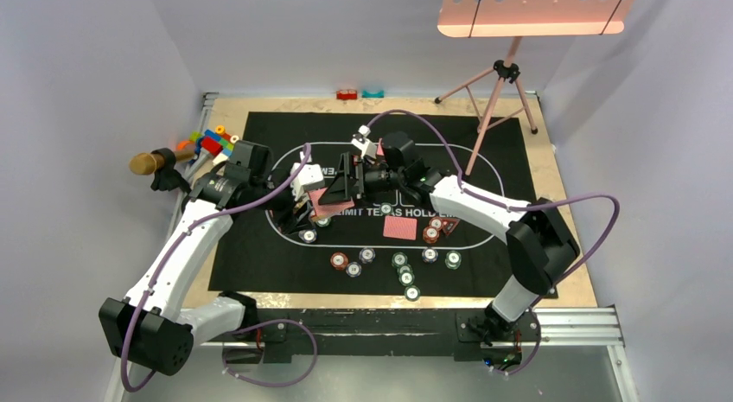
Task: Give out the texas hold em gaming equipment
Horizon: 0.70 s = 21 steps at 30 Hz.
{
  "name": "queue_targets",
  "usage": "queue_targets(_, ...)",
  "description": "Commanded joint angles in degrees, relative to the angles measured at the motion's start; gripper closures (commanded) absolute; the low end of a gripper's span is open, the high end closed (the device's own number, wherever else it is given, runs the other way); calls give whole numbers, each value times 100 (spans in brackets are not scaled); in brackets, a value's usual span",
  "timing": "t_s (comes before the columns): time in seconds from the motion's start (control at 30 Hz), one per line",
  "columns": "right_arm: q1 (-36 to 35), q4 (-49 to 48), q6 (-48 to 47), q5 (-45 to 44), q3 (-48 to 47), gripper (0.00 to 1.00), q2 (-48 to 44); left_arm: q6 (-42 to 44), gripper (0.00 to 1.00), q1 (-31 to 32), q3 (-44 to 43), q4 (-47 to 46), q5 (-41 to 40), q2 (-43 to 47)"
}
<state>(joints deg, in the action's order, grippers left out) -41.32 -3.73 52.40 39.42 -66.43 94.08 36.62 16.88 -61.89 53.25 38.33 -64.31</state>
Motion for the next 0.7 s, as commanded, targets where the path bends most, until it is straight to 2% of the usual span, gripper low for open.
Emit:
queue_targets(0.0, -34, -361, 169, 204, -196, 5, 69, -28, 100, -27, -139, -189, 245, 134)
queue_targets(0.17, -24, -116, 80, 264, -186, 19, 124, -40, 100, -33, -154, -186, 271, 145)
queue_targets(0.4, 115, 43, -19, 183, 7, 36, -80, -43, 100, -29, -148, -177, 281, 206)
queue_targets(0.53, 194, 76, -28, 156, 134, 42, -268, -24, 100, -32, -140, -162, 272, 222)
queue_targets(0.67, 204, 194, -97, 84, 170, 53, -417, -23, 100, -34, -139, -179, 277, 221)
